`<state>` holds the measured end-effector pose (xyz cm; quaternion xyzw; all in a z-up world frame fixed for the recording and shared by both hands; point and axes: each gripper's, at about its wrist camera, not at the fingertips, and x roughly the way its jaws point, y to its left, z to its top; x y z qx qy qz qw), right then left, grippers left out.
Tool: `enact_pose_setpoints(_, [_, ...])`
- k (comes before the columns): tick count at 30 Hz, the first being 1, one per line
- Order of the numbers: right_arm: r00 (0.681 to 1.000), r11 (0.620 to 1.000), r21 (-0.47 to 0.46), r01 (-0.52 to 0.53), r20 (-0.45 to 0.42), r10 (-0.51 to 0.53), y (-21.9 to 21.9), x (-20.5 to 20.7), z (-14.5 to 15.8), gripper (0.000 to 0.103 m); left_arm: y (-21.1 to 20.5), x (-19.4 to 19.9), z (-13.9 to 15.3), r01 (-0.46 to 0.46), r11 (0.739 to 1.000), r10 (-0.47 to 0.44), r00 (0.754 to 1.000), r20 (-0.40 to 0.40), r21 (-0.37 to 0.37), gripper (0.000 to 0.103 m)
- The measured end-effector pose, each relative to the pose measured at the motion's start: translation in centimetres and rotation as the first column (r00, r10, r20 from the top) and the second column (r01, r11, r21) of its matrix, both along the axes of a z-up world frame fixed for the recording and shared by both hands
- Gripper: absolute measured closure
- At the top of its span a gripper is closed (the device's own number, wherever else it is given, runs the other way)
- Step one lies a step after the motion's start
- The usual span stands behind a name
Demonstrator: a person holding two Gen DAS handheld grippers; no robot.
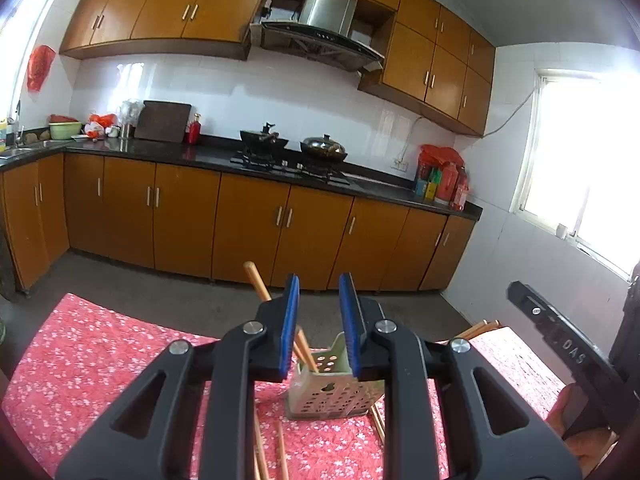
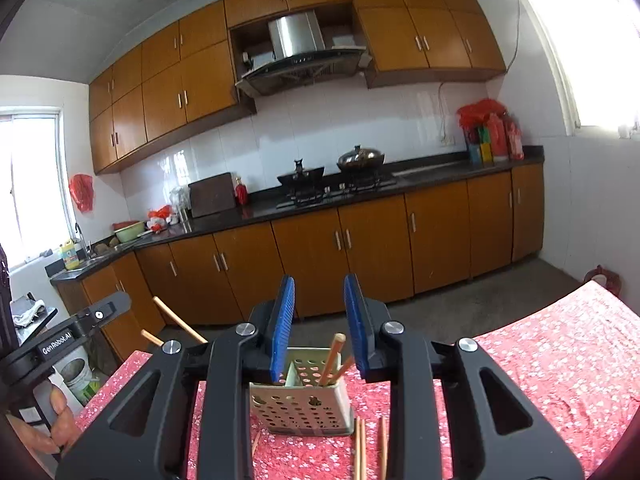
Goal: Organize utensils
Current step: 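Drop the left chopstick into the holder and open while the right gripper releases its chopstick, then grasp a third bamboo chopstick with the left gripper while the right gripper grasps one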
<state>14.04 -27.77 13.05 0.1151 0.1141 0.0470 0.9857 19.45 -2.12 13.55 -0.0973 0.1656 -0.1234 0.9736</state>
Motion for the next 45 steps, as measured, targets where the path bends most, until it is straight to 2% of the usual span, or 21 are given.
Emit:
enact_pose_setpoints(5, [0.998, 0.999, -0.021, 0.045, -0.033, -0.045, -1.8, -2.6, -1.2, 0.076, 2.3, -3.2, -1.0, -0.047, 0.999, 0.047, 0.999, -0.009, 0.022, 0.081])
enact_pose_setpoints(7, [0.994, 0.997, -0.039, 0.062, -0.089, -0.065, -2.7, -3.1, -2.9, 0.076, 3.4, -4.1, -2.6, -0.07, 0.996, 0.072, 0.997, -0.039, 0.052, 0.079])
enact_pose_setpoints(9, [0.977, 0.996, -0.066, 0.058, -0.202, -0.07, -3.4, -2.8, -6.1, 0.076, 4.4, -4.5, -4.6, -0.092, 0.992, 0.099, 0.992, -0.079, 0.089, 0.079])
enact_pose_setpoints(11, [0.946, 0.996, -0.082, 0.037, -0.319, -0.061, -3.6, -2.3, -9.6, 0.076, 5.4, -4.5, -7.5, -0.097, 0.988, 0.115, 0.982, -0.15, 0.119, 0.078])
enact_pose_setpoints(13, [0.898, 0.998, -0.055, -0.015, -0.439, -0.011, -3.3, -1.9, -13.6, 0.076, 6.3, -4.4, -10.5, -0.092, 0.988, 0.12, 0.963, -0.24, 0.128, 0.079])
enact_pose_setpoints(16, [0.836, 0.998, -0.025, -0.059, -0.547, 0.036, -2.3, -1.9, -18.1, 0.076, 7.0, -4.6, -14.6, -0.068, 0.992, 0.102, 0.932, -0.348, 0.11, 0.079])
enact_pose_setpoints(18, [0.809, 0.996, -0.02, -0.082, -0.586, 0.055, -1.4, -2.1, -20.1, 0.076, 6.7, -4.8, -16.2, -0.049, 0.994, 0.083, 0.916, -0.392, 0.096, 0.079])
enact_pose_setpoints(21, [0.789, 0.993, -0.057, -0.099, -0.613, 0.043, -0.2, -2.1, -21.6, 0.078, 6.1, -5.2, -18.5, -0.002, 0.997, 0.038, 0.893, -0.448, 0.08, 0.079])
enact_pose_setpoints(22, [0.782, 0.991, -0.089, -0.097, -0.623, 0.021, 0.1, -2.1, -22.1, 0.086, 5.8, -5.3, -18.9, 0.009, 0.997, 0.028, 0.89, -0.455, 0.078, 0.079])
enact_pose_setpoints(24, [0.788, 0.989, -0.126, -0.077, -0.615, -0.017, 0.0, -2.0, -22.2, 0.095, 5.4, -5.3, -19.5, 0.035, 0.997, 0.004, 0.882, -0.471, 0.074, 0.079])
enact_pose_setpoints(27, [0.781, 0.993, -0.117, 0.012, -0.619, -0.082, -2.0, -1.4, -21.8, 0.095, 4.2, -5.2, -20.0, 0.073, 0.995, -0.032, 0.872, -0.489, 0.065, 0.079])
enact_pose_setpoints(29, [0.778, 0.995, -0.097, 0.04, -0.621, -0.091, -2.8, -1.6, -22.0, 0.095, 3.4, -5.4, -20.5, 0.096, 0.993, -0.051, 0.866, -0.498, 0.065, 0.079])
enact_pose_setpoints(36, [0.788, 0.993, -0.118, 0.02, -0.61, -0.089, -2.9, -2.6, -21.9, 0.095, 1.2, -4.6, -22.1, 0.129, 0.98, -0.028, 0.842, -0.539, 0.15, 0.087])
enact_pose_setpoints(41, [0.788, 0.993, -0.115, 0.01, -0.611, -0.079, -2.5, -2.1, -21.8, 0.095, 0.5, -4.4, -22.4, 0.134, 0.971, -0.006, 0.846, -0.534, 0.2, 0.087])
enact_pose_setpoints(45, [0.791, 0.994, -0.109, -0.027, -0.611, -0.046, -1.5, -1.9, -21.9, 0.095, 0.1, -4.3, -22.7, 0.116, 0.962, 0.032, 0.851, -0.524, 0.247, 0.094])
